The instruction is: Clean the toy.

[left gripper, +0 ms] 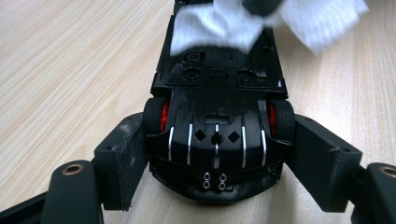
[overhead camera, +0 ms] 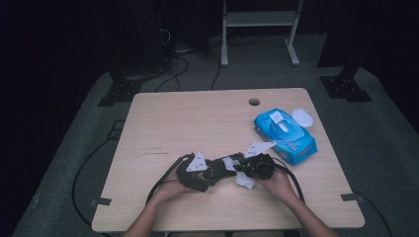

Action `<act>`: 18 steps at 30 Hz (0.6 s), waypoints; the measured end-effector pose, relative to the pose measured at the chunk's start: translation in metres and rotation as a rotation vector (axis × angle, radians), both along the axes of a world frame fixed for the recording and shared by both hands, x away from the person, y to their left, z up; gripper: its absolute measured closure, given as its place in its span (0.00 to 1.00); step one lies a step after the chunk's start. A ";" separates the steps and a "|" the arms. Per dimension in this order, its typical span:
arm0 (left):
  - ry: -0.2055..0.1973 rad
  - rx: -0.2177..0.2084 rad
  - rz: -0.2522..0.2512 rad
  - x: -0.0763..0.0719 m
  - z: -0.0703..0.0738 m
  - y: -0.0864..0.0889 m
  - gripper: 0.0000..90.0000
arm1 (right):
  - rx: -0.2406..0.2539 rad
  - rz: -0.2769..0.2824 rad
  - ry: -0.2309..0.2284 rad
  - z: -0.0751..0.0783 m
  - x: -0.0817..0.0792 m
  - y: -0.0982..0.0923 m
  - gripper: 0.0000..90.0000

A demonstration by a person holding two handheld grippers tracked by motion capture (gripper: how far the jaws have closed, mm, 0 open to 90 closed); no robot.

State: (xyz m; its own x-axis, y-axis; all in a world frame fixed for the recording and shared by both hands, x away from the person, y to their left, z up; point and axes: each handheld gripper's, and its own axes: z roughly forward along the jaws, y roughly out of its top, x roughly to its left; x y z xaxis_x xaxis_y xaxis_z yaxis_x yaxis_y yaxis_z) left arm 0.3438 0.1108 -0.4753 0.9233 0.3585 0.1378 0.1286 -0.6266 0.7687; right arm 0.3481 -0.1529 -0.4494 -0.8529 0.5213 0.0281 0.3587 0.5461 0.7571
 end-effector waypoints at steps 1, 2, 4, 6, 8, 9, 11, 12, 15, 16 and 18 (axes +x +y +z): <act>-0.002 -0.004 -0.001 0.000 0.000 0.000 0.27 | -0.006 -0.014 -0.001 0.000 0.001 -0.006 0.94; -0.002 -0.002 -0.003 0.000 0.001 0.000 0.27 | -0.002 -0.029 0.004 -0.001 0.002 -0.011 0.94; 0.000 -0.008 -0.003 0.000 0.001 0.001 0.27 | -0.017 -0.057 0.009 -0.002 0.003 -0.021 0.94; -0.004 -0.001 -0.005 0.000 0.002 0.001 0.27 | -0.001 -0.074 0.023 -0.004 0.005 -0.027 0.94; -0.004 0.001 -0.006 0.000 0.001 0.000 0.27 | -0.007 -0.075 0.023 -0.004 0.006 -0.026 0.94; -0.004 0.003 -0.006 0.000 0.001 0.000 0.27 | -0.007 -0.076 0.017 -0.003 0.007 -0.024 0.94; -0.005 0.003 -0.006 -0.001 0.000 -0.001 0.27 | -0.002 -0.071 0.009 -0.001 0.011 -0.018 0.94; -0.007 0.009 -0.009 0.000 0.000 0.000 0.27 | -0.011 -0.071 0.004 0.001 0.013 -0.014 0.94; -0.006 0.007 -0.012 0.000 0.000 0.000 0.27 | -0.007 -0.076 -0.002 0.003 0.025 -0.005 0.94; -0.003 0.002 -0.011 0.000 0.000 0.000 0.27 | -0.007 -0.080 -0.001 0.003 0.029 -0.002 0.94; -0.006 -0.002 -0.008 0.000 0.001 0.001 0.27 | -0.003 -0.088 0.006 0.003 0.035 0.001 0.94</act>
State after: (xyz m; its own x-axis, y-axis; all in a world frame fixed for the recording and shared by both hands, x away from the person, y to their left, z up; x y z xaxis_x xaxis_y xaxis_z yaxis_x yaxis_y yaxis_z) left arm 0.3443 0.1119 -0.4744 0.9253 0.3513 0.1429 0.1185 -0.6258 0.7709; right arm 0.3832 -0.1521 -0.4465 -0.8036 0.5943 0.0319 0.4102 0.5143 0.7531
